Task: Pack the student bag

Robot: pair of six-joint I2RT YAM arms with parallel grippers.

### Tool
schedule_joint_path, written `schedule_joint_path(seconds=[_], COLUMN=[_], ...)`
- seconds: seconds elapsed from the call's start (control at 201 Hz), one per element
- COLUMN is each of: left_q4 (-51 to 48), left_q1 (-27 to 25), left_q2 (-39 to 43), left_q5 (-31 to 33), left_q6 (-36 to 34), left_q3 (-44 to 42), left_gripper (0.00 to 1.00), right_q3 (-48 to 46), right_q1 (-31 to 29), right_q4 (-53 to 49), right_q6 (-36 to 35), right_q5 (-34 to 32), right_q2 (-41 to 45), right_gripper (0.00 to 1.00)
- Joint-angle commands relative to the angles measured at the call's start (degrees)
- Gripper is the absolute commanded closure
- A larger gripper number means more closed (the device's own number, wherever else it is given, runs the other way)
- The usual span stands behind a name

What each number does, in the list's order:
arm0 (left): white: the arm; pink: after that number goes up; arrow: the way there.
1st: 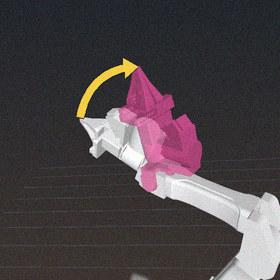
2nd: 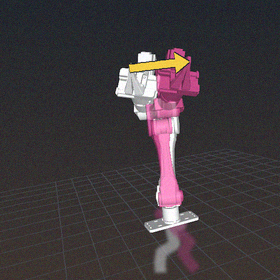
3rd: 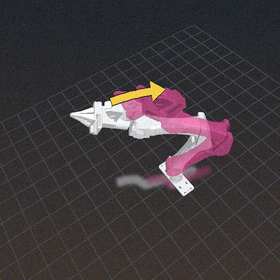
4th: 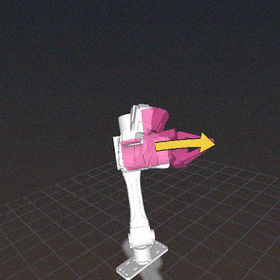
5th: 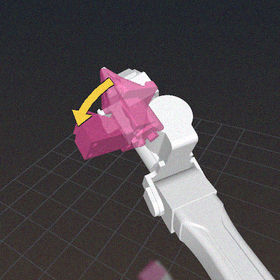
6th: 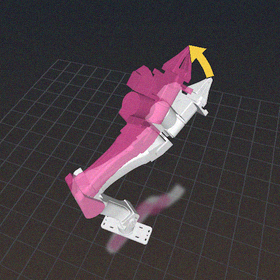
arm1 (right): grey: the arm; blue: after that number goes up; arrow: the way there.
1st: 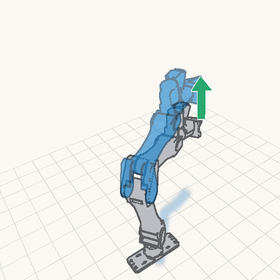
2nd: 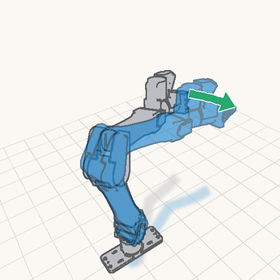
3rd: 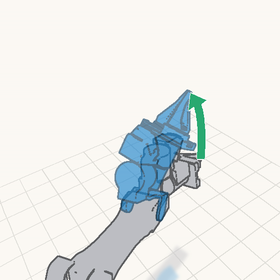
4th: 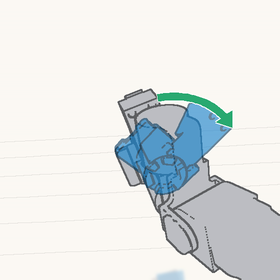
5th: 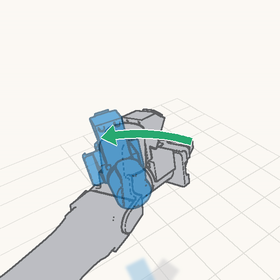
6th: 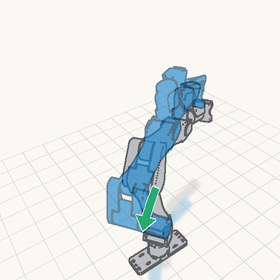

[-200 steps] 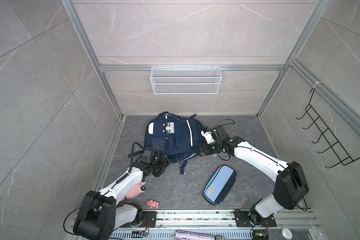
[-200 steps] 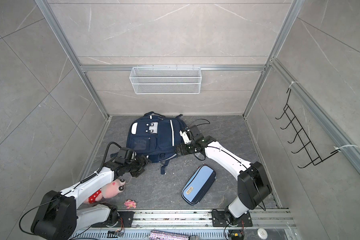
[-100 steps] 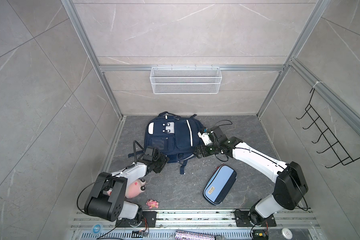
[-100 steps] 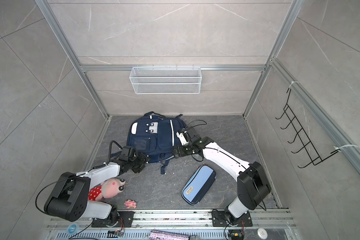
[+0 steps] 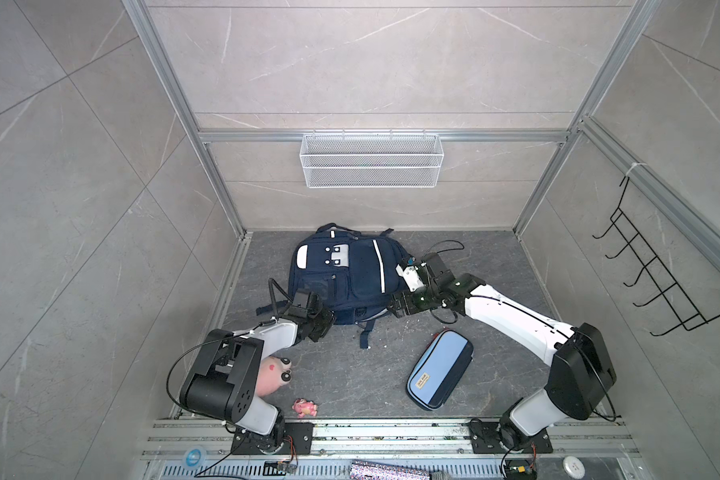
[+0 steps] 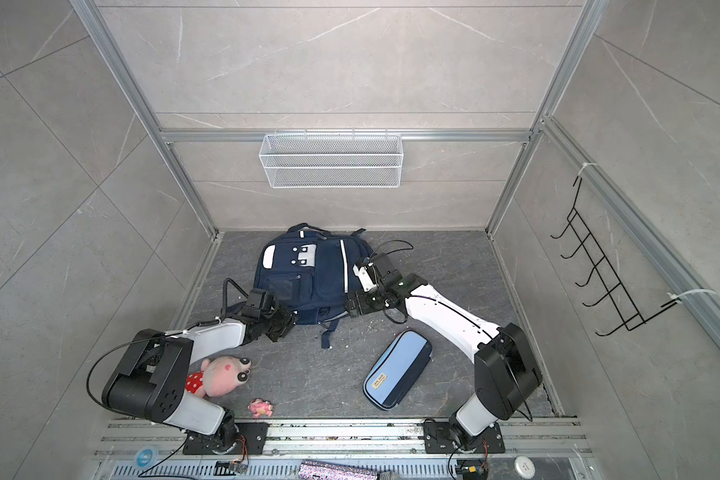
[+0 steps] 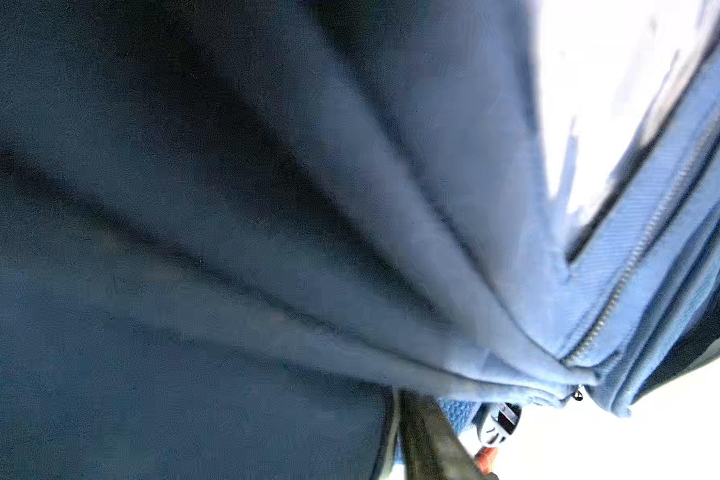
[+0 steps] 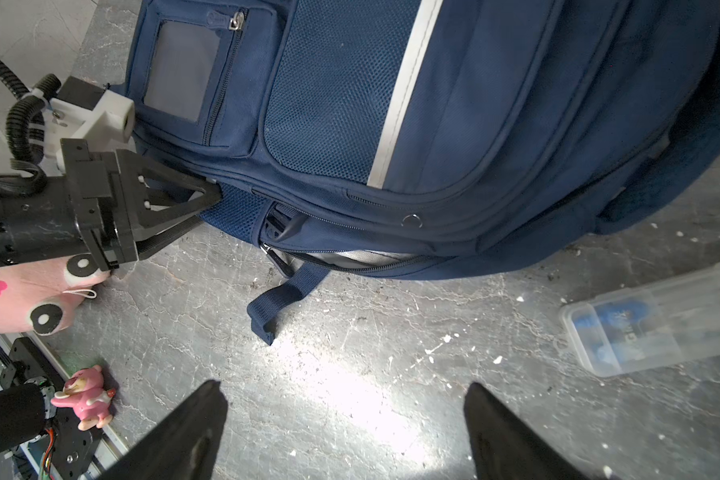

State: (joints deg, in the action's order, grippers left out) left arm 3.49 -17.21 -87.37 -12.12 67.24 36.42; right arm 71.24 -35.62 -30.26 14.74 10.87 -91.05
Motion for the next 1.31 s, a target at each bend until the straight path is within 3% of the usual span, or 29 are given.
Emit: schedule_joint_path(seconds=[0.0, 0.115, 0.264, 0.403, 0.533, 0.891, 1.046, 1.305], left_q4=[1.3, 1.3, 0.5, -1.0, -2.1, -4.5, -4.5, -3.1], left_q1=[0.2, 0.2, 0.2, 0.2, 0.2, -0.4, -1.6, -3.6], left_q2=[-0.8, -1.2, 0.4, 4.2, 7.2, 10.0, 9.9, 9.5], left_q5=[0.4, -0.6, -2.0, -3.0, -3.7, -6.2, -6.5, -6.6], left_q6=[-0.5, -0.5, -1.3, -1.0, -0.1, 0.8, 1.9, 4.2], left_q3=[0.8, 1.7, 3.1, 4.0, 5.3, 10.7, 12.3, 14.5], left_gripper=[0.82, 1.00, 1.00, 1.00, 1.00, 1.00, 1.00, 1.00], right_q3=[1.1, 0.5, 0.4, 1.9, 4.0, 9.0, 9.6, 10.1], right_q1=[-0.5, -0.9, -2.1, -5.4, -8.6, -9.3, -9.2, -8.9], right_q4=[-1.6, -2.1, -1.9, -1.9, -3.7, 1.4, 3.7, 3.9], right_q6=[-0.6, -0.8, -2.4, -8.0, -11.5, -7.2, -4.6, -4.1], right_q5=[-1.2, -1.8, -0.2, 5.5, 6.4, 3.2, 3.6, -2.2], right_q2=[-0.6, -1.0, -1.7, -3.8, -7.2, -14.8, -16.4, -17.2], right_gripper=[0.09, 0.10, 0.12, 0.14, 0.15, 0.30, 0.31, 0.33])
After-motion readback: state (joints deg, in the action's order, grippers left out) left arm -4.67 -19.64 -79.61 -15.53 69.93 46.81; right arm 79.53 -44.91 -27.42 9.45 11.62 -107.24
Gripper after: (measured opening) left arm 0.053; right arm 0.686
